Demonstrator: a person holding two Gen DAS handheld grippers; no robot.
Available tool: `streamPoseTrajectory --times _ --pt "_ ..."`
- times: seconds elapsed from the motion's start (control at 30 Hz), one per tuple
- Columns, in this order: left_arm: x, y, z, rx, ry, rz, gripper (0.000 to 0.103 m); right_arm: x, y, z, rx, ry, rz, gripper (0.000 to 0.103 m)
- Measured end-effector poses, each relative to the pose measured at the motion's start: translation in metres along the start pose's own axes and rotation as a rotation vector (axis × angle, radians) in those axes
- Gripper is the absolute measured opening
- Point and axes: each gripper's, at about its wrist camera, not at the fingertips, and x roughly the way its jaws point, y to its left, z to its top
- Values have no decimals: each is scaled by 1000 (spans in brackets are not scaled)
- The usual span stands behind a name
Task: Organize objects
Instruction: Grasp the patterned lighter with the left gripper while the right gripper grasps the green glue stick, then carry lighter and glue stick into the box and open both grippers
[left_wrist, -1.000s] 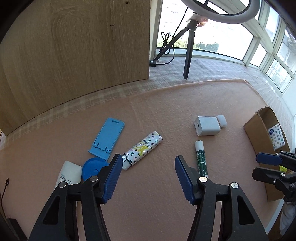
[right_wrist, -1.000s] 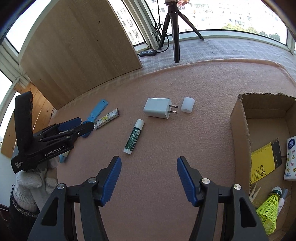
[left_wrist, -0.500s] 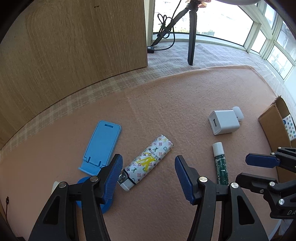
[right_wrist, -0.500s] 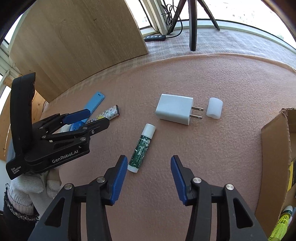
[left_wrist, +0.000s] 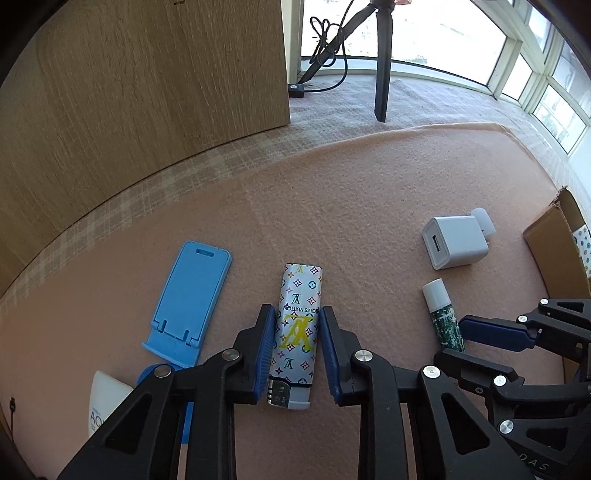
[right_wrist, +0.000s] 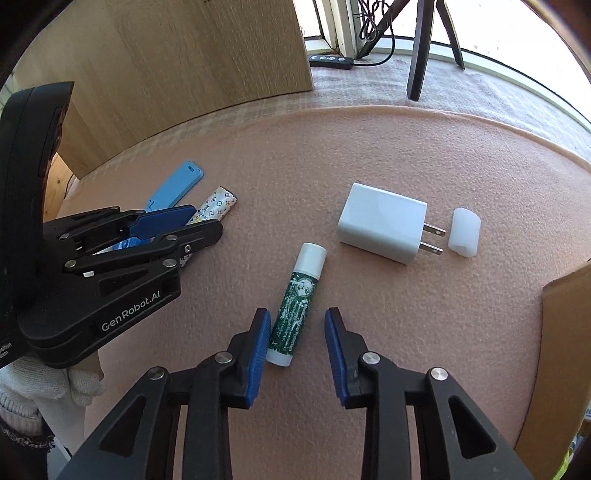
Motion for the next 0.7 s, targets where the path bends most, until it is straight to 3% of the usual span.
streamPoseTrajectory --times 0.13,0.7 --pt "0 0 0 -11 -10 2 25 3 6 1 -45 -12 -56 14" --pt "-26 1 -33 -125 -25 -22 25 -12 -11 -17 -12 -28 -2 14"
